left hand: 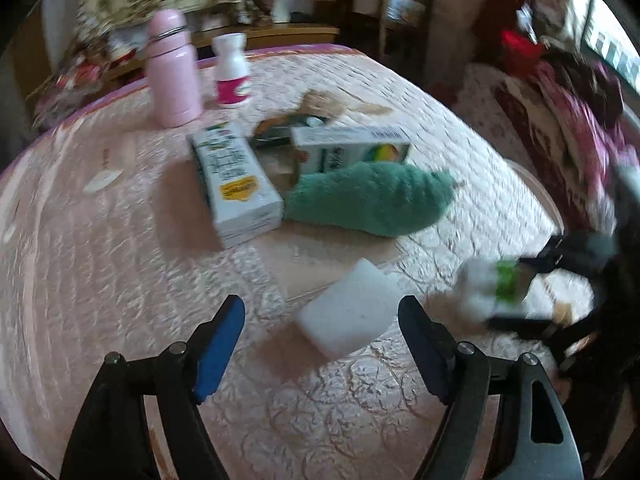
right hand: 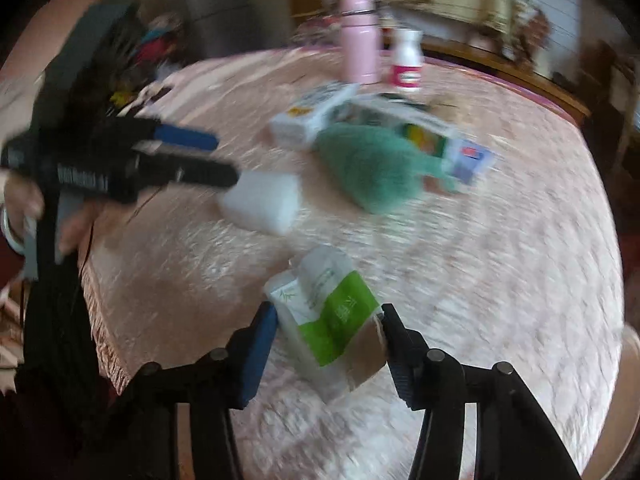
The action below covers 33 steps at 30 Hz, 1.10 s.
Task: Collect trash
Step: 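Grasp the white sponge with the left tool while the right tool grasps the green-white tissue pack, then carry sponge and tissue pack over the cream bucket and open both tools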
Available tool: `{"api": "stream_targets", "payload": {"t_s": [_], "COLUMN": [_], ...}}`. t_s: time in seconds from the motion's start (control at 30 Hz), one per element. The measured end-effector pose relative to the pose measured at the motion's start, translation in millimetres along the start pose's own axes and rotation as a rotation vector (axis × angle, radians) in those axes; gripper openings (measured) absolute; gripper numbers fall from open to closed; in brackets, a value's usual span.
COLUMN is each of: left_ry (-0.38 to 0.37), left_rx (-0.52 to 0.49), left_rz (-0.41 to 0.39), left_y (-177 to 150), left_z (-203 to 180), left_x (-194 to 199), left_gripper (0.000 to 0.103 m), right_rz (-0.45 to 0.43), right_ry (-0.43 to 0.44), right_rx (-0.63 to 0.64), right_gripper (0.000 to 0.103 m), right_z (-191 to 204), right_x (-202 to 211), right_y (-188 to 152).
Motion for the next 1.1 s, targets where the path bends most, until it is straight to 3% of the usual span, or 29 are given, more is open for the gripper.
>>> {"api": "stream_targets", "payload": {"t_s": [0.13,0.17,0.2,0.3,0.63,1.1], "left_ry": [0.071,0.08,0.073,0.056,-0.039,-0.114], "left_rx": [-0.115,-0.127,-0.129,-0.093,-0.069,-0.085], "left_rz": [0.04,0.045,0.056,0.047,-0.052,-0.072], "left_y": [-3.8,-5.1,-6.4,-5.8,25.0,66.9], "left_z": [-17.7,-20.1,-22.2,-26.4,-86.9,-187.1], "left_x": [-19.3,-22.7,-25.9,-22.7,15.2,-1.3], "left_gripper": [0.076,0.067,0.048,0.043,0.042,0.042], "right_rz": [-0.05,-0.061,-0.071,-0.095,-0.178,-0.231], "right_ry": [-0.038,-0.039,-0.04,-0.051,-0.133,-0.259], "right_rx": [-0.095,-0.116,-0.135,-0.174,-0.252,-0.407], "right_gripper": [0.055,0.055,0.055,0.055,0.055,0.055], "right_z": [-20.5,-22.5,-26.0,-33.4,-55.6,-124.4], "right_x": [21.6,25.3,29.4,38.3,77.1,126.4], "right_y": [-11.6,-13.9,-14.8,-14.6,-23.1,-55.8]}}
Point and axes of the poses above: each gripper's, at about its wrist camera, not at the fingertips, and x roughly against the way its jaws point, z to its left, y to its top, the point moved 5 cm from there along -x, roughly the way its jaws point, and after that the axes turned 3 degrees about y, right-handed, at the moved point
